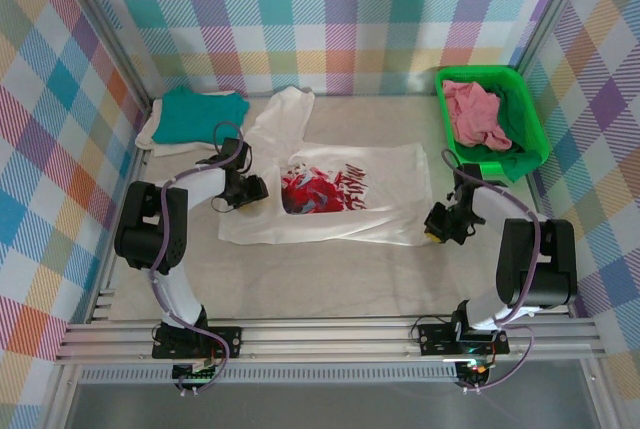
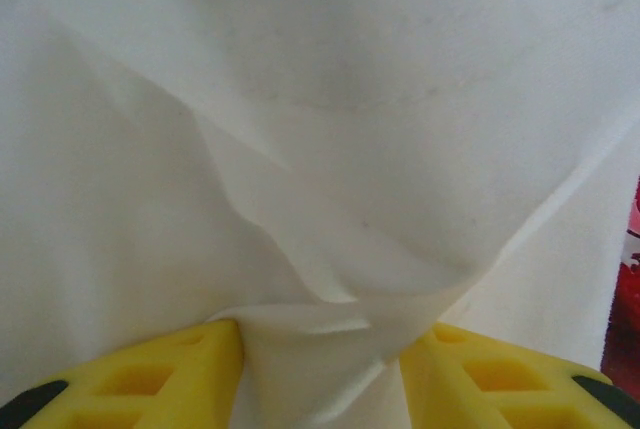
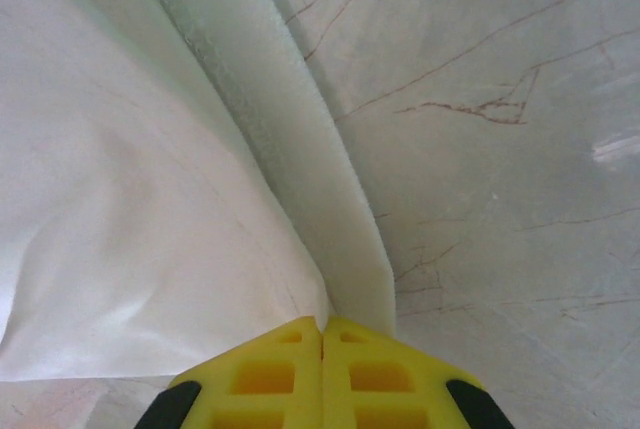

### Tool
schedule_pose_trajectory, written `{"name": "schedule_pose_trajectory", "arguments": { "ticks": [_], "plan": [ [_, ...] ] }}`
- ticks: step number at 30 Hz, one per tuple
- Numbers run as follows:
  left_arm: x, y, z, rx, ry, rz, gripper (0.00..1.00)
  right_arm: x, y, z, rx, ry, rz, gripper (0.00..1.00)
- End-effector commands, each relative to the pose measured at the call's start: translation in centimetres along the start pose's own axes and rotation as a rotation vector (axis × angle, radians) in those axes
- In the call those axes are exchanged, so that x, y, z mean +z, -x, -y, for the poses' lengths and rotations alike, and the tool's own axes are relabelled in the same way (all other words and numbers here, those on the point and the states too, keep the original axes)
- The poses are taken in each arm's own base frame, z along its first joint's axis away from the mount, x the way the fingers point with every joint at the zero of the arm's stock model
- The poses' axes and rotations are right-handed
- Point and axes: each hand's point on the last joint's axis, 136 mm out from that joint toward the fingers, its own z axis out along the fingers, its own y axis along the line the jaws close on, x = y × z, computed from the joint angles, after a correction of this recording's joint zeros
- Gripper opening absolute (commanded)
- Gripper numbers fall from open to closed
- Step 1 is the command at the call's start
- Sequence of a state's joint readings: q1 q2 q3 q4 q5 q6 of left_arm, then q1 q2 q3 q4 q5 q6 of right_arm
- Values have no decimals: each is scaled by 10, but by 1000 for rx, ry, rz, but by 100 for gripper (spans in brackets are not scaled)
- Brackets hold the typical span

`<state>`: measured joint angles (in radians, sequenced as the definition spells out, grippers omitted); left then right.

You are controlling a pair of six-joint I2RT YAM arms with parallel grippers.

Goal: Fold and stack the t-shirts

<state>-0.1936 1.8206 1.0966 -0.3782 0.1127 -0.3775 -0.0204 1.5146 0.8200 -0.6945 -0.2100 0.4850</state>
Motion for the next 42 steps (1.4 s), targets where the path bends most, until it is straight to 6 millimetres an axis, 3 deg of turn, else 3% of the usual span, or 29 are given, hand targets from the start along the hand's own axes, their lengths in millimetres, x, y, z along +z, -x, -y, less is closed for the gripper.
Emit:
{"name": "schedule_pose_trajectory", "arguments": {
  "ticks": [1,12,18,22,23,25,28,31,33,37,39,42],
  "plan": [
    [17,-21,-16,-28,36,-76,47,-9,-5,2,7,-7,3,0],
    [12,-19,-27,-47,56,-67,47,-30,-11,30,134,-13,143,0],
    [15,-19,-31,-63,59,-71,47,-9,-34,46,173,-38,65,0],
    [15,-18,-31,-62,60,-71,47,-4,-30,59,198,-105,81,0],
    [13,-17,-29,-61,51,-69,49,-5,-27,58,189,-111,84,2],
    [8,-16,-25,-55,34,-65,50,-11,-18,52,162,-108,87,22],
    [-2,-14,-22,-38,28,-43,51,-34,3,30,107,-74,151,25],
    [-4,-19,-18,-35,0,-46,52,-53,20,-13,-58,-81,242,27],
    [1,-26,-20,-32,2,-57,52,-48,23,-47,-154,-87,236,28],
    [8,-49,-27,-61,15,-94,52,-12,27,-112,-253,16,141,29],
    [5,-63,-28,-81,19,-100,52,-2,36,-134,-284,41,132,29],
    [-3,-91,-31,-100,45,-125,52,-3,57,-162,-302,85,158,29]
  ]
}}
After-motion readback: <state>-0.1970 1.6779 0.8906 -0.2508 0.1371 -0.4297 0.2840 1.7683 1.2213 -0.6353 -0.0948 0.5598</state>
